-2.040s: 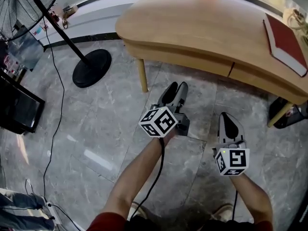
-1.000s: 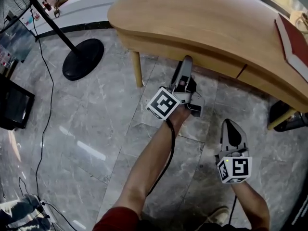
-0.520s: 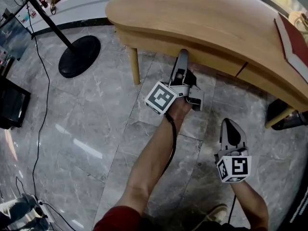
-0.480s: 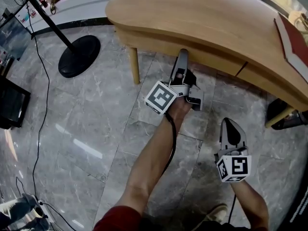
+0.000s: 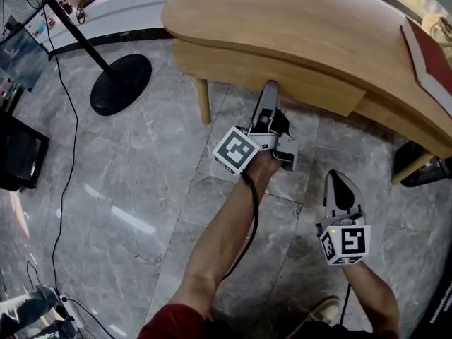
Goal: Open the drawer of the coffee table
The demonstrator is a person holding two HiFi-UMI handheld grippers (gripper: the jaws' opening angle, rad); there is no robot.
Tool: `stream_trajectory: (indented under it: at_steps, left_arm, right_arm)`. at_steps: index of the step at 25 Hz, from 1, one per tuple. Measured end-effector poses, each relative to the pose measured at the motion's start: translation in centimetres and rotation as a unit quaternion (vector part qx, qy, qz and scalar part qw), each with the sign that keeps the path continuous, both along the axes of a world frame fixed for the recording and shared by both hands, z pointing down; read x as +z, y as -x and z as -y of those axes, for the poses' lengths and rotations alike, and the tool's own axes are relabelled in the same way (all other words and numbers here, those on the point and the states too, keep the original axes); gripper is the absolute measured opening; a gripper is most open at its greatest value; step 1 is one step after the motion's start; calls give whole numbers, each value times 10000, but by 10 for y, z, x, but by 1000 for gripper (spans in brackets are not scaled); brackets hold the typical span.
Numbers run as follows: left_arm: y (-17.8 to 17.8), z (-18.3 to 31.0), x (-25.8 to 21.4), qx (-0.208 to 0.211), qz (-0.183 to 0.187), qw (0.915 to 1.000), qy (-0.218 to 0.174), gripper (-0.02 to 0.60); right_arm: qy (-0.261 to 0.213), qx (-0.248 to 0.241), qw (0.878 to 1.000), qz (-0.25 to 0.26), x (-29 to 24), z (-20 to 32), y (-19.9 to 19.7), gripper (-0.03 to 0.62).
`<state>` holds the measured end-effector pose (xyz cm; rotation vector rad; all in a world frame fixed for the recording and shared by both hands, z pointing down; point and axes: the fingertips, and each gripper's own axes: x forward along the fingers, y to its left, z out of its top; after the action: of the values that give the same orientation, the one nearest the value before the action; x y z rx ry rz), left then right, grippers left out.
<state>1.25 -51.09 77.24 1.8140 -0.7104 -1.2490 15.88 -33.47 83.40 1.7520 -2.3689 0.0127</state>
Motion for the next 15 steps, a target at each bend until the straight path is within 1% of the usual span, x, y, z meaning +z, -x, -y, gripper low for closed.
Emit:
stream_trajectory:
  at_steps: [1, 5, 6, 10, 12, 15]
  left_arm:
    - [1, -4, -1, 27, -10, 10000, 5, 207]
    - [5, -19, 1, 31, 142, 9999, 40, 209]
    - [6, -24, 1, 48, 104, 9999, 54, 208]
    - [12, -46, -3, 211, -269, 9994, 94, 207]
    - [17, -56, -4, 264, -300, 9992, 101, 207]
    - [21, -72, -3, 338, -202, 9991, 132, 206]
  right_arm:
    - [-1, 7, 10000, -8, -1, -1, 1, -5]
    - [-59, -50, 10000, -63, -6, -8, 7, -5]
    - [-83, -66, 9999, -86, -8, -10, 8, -5]
    - [-111, -61, 9998, -130, -13, -16, 12, -5]
    - [-131, -93, 9997, -159, -16, -20, 15, -5]
    - [-155, -137, 9996, -173, -21, -27, 19, -5]
